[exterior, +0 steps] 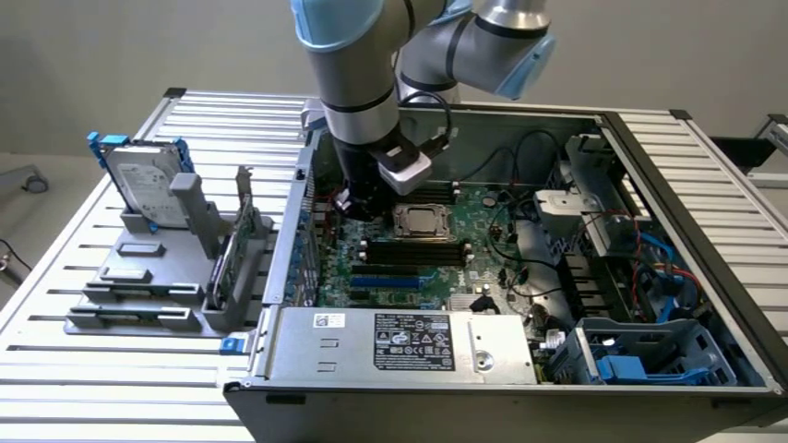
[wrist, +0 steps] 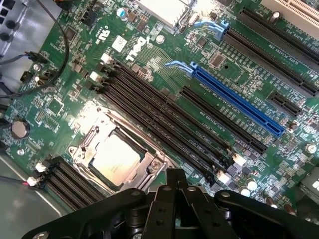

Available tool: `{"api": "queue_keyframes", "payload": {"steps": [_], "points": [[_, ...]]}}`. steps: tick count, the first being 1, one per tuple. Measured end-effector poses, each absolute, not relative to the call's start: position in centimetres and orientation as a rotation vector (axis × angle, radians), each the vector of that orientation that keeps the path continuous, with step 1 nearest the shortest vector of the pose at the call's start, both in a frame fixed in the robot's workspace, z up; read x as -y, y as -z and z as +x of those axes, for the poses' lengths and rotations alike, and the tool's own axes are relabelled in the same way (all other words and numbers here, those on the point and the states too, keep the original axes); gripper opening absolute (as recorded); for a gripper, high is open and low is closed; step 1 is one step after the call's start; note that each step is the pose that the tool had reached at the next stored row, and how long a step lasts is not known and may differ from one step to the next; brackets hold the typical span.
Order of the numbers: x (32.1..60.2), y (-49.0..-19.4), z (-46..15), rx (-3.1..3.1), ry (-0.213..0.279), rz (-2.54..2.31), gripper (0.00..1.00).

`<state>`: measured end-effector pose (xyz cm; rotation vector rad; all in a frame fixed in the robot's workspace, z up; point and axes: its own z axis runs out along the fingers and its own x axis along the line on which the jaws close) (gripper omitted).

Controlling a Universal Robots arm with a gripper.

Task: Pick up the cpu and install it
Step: 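Install the first cpu locking lever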

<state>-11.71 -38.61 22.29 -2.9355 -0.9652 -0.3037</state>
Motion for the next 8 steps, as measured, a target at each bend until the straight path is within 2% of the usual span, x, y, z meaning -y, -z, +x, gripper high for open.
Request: {"api": "queue_keyframes", "payload": {"steps": [8], "points": [[38.16,-22.8,-11.75,1.074,0.284,-2.899,0.11]]}}
